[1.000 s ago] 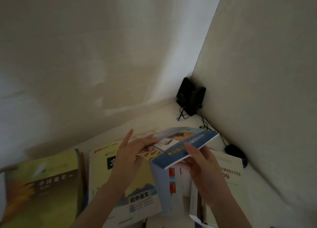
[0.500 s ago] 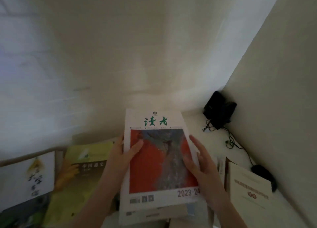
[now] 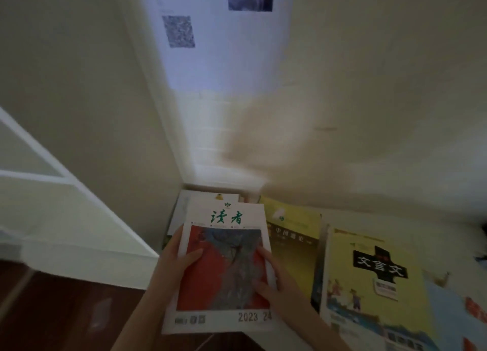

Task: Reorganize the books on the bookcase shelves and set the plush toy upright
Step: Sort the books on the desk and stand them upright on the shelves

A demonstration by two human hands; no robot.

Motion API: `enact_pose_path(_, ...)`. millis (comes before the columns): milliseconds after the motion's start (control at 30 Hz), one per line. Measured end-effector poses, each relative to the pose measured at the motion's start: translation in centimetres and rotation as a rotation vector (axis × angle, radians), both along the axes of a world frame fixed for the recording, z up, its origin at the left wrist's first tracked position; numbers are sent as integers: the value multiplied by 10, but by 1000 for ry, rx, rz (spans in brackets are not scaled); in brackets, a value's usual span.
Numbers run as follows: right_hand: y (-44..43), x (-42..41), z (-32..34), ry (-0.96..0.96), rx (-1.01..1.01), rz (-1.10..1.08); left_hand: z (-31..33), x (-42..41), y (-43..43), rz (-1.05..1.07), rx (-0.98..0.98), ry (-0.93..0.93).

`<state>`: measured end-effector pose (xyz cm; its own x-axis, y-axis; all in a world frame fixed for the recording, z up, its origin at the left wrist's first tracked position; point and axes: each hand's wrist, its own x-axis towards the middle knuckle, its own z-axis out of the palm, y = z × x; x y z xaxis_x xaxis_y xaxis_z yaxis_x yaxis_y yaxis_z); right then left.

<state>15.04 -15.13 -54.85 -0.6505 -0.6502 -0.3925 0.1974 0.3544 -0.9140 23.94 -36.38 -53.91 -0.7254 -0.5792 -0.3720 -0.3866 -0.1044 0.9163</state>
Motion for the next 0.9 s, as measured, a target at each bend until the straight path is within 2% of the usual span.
enact_pose_path(133, -41, -10, -13, 45, 13, 35, -18, -7, -43, -21, -67, 2)
enact_pose_path(267, -69, -22, -21, 139, 146, 31, -36, -25, -68, -73, -207, -75)
enact_pose_path(367, -92, -27, -24, 193, 229, 62, -54, -44, -76, -183, -460, -133)
enact_pose_path(433, -110, -24, -26, 160, 355, 207, -65, -51, -75, -257, -688, -214)
enact_pose_path(500, -127, -19, -34, 158, 509, 349, -72, -50, -69, -385, -752, -253)
enact_pose_path(600, -141, -14, -43, 386, 644, 401, -91, -32, -62, -638, -844, -266)
enact_pose_path(633, -141, -14, -44, 433, 622, 388, -101, -25, -66, -702, -886, -316)
enact_pose_path(667, -140, -15, -42, 381, 555, 343, -105, -22, -69, -710, -928, -339)
enact_pose_path(767, -129, -22, -42, 81, 299, 111, -88, -28, -69, -657, -894, -361)
enact_pose_path(900, -93, -31, -28, -125, 55, -104, -43, -53, -52, -510, -655, -296)
